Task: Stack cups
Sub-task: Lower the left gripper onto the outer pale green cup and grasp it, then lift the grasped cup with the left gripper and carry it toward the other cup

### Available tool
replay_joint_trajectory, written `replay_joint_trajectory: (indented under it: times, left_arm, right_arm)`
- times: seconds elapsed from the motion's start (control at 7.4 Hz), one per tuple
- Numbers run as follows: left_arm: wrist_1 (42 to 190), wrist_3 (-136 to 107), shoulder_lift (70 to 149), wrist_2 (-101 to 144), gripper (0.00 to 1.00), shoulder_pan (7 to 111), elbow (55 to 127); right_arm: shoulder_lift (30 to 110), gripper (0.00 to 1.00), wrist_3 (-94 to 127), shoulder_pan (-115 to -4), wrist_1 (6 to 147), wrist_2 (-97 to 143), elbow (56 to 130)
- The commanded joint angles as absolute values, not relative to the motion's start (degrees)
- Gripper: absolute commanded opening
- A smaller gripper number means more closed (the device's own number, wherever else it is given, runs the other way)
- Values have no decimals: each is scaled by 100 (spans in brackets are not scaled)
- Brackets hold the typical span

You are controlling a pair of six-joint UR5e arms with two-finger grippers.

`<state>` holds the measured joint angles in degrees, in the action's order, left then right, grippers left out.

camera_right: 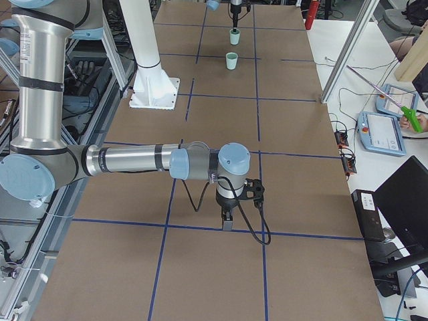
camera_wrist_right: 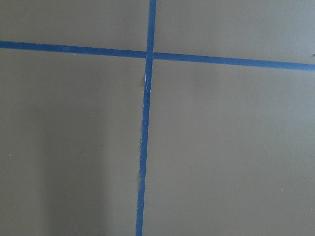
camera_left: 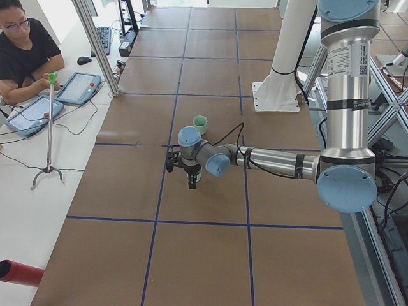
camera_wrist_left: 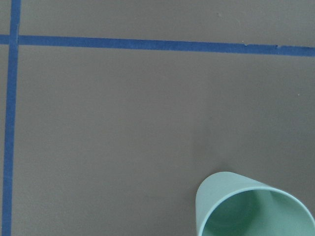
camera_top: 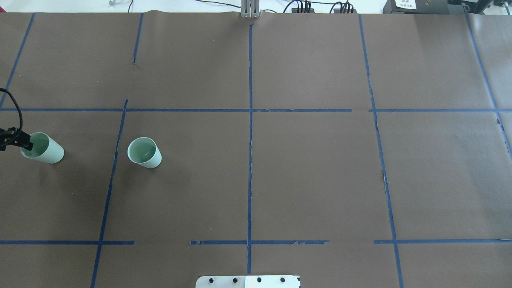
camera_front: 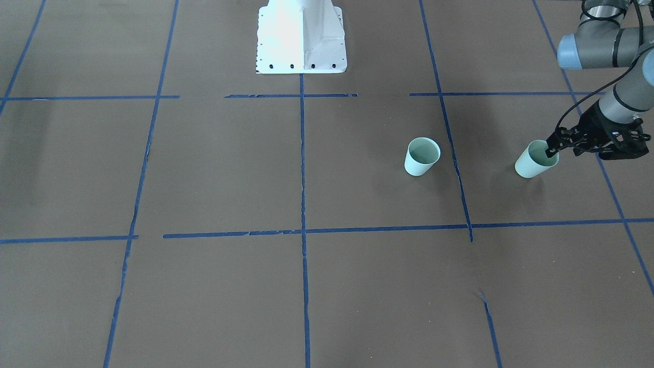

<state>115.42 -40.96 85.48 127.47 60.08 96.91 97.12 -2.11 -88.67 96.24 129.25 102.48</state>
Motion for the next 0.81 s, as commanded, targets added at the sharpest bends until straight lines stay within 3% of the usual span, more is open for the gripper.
replay_joint_trajectory:
  times: [0.0, 0.27, 0.68]
  left_arm:
    - [11601, -4218, 8560, 12753, 0, 5871, 9694]
    - [11602, -5198, 8770, 12849, 0, 5871, 9756]
    - [11514, -6457, 8842, 13570, 0, 5968, 10720]
  right_arm:
    - [9712, 100, -211, -8868, 9624, 12929, 10248]
    - [9712, 100, -211, -8868, 9624, 12929, 10248]
    - [9712, 100, -211, -8868, 9624, 12929, 10248]
